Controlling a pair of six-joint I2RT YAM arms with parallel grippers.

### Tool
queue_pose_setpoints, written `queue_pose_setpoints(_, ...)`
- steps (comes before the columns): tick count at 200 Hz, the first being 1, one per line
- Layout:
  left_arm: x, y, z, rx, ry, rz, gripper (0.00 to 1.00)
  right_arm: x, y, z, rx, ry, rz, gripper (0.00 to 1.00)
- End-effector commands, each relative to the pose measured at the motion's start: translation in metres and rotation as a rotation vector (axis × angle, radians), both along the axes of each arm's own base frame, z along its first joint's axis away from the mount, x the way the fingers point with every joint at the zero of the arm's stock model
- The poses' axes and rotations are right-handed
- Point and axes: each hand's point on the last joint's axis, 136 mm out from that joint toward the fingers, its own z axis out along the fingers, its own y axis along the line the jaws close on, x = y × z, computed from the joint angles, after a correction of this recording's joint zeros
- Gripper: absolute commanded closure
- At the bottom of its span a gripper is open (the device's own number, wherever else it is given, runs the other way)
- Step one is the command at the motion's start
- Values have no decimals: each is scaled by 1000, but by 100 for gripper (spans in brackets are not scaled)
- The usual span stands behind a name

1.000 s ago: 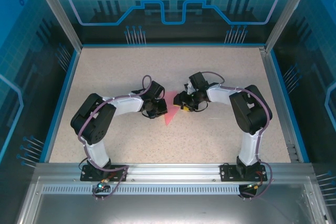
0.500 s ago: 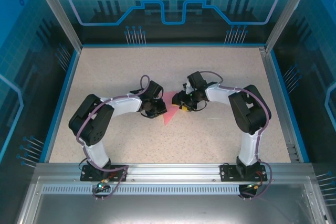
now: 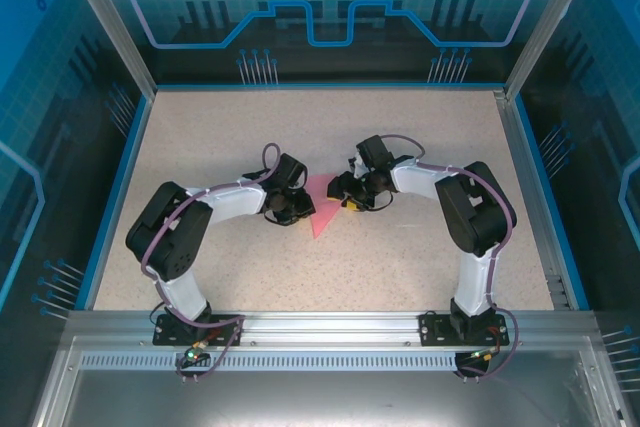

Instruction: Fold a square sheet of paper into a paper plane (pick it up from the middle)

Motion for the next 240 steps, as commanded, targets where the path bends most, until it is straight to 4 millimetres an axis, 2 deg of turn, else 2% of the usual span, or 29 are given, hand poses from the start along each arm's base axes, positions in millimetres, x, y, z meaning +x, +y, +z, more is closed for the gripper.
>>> queue_pose_setpoints(1, -2, 7, 7, -1, -5, 17, 79, -3, -2, 0, -35, 12, -24, 42)
queue_pose_setpoints(36, -2, 8, 8, -1, -7, 20, 78, -3, 1, -1, -18, 20, -20, 41)
queue_pose_setpoints(96, -4, 15, 10, 10, -8, 30, 75, -8, 25, 12, 82, -20, 76, 49)
queue_pose_setpoints(119, -4, 22, 12, 20, -8, 46, 74, -11, 34, 16, 137, -37, 117, 56)
queue_pose_setpoints(147, -5, 34, 17, 31, -10, 70, 71, -11, 35, 17, 149, -51, 142, 65)
queue_pose_setpoints(167, -6, 43, 21, 34, -10, 88, 69, -10, 34, 15, 142, -56, 142, 80)
queue_pose_setpoints(183, -7, 50, 26, 35, -20, 98, 64, -7, 31, 18, 122, -75, 128, 87)
queue_pose_setpoints(199, -8, 56, 34, 36, -37, 106, 57, -3, 25, 26, 95, -111, 99, 91)
queue_pose_setpoints(240, -7, 77, 63, 50, -120, 115, 28, 0, 4, 75, 1, -257, 18, 94)
